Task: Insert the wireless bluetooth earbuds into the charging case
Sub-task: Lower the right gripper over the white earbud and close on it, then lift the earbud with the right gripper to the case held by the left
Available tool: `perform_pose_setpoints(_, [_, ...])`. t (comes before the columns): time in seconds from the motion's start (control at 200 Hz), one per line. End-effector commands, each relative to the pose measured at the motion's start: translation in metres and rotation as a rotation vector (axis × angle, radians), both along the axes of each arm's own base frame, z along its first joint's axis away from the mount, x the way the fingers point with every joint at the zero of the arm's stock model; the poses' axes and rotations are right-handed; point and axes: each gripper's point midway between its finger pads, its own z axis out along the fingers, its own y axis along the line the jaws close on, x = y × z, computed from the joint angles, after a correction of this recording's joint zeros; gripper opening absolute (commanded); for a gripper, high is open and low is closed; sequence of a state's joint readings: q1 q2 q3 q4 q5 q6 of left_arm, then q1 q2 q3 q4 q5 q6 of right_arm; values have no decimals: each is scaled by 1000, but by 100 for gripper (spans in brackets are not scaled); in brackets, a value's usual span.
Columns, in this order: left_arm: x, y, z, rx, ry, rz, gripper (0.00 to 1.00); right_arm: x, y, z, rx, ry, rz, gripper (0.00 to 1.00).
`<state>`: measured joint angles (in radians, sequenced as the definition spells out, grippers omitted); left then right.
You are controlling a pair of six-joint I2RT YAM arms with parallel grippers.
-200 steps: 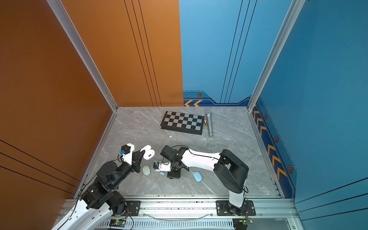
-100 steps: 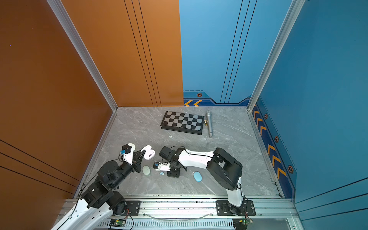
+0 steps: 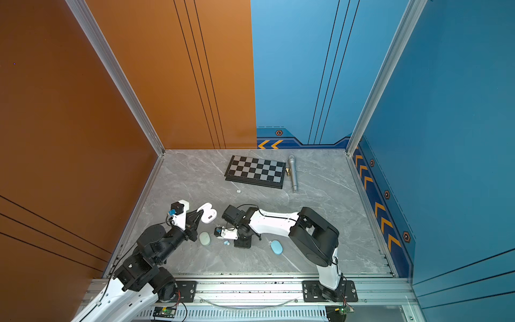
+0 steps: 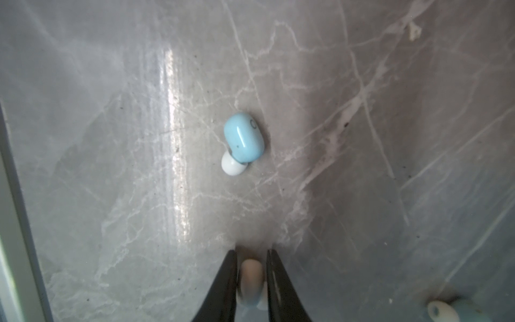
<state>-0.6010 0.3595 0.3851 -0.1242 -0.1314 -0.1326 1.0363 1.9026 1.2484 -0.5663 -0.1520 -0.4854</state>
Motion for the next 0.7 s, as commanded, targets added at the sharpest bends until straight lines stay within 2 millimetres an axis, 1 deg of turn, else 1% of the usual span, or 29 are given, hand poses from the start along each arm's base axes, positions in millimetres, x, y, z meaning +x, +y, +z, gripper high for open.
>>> perform_pose_setpoints(0.0, [4, 4, 9, -17, -21, 26, 0, -4, -8, -8, -41, 7, -12, 26])
perform_pose_setpoints(0.245, [5, 3, 11, -17, -25, 23, 0, -4, -11, -11, -53, 9, -16, 26])
perform_pose_setpoints(0.32, [6, 3, 11, -15, -27, 22, 0, -4, -12, -12, -55, 14, -17, 25])
perform_pose_setpoints(0.496, [7, 1, 15, -9, -34, 14, 0, -4, -13, -10, -49, 20, -20, 18])
perform_pose_setpoints(0.576, [8, 0, 16, -4, -37, 9, 0, -4, -12, -7, -44, 22, -24, 13])
perform_pose_setpoints(0.696, [11, -3, 18, -5, -40, -3, 0, 1, -9, 6, -13, 18, -56, 7])
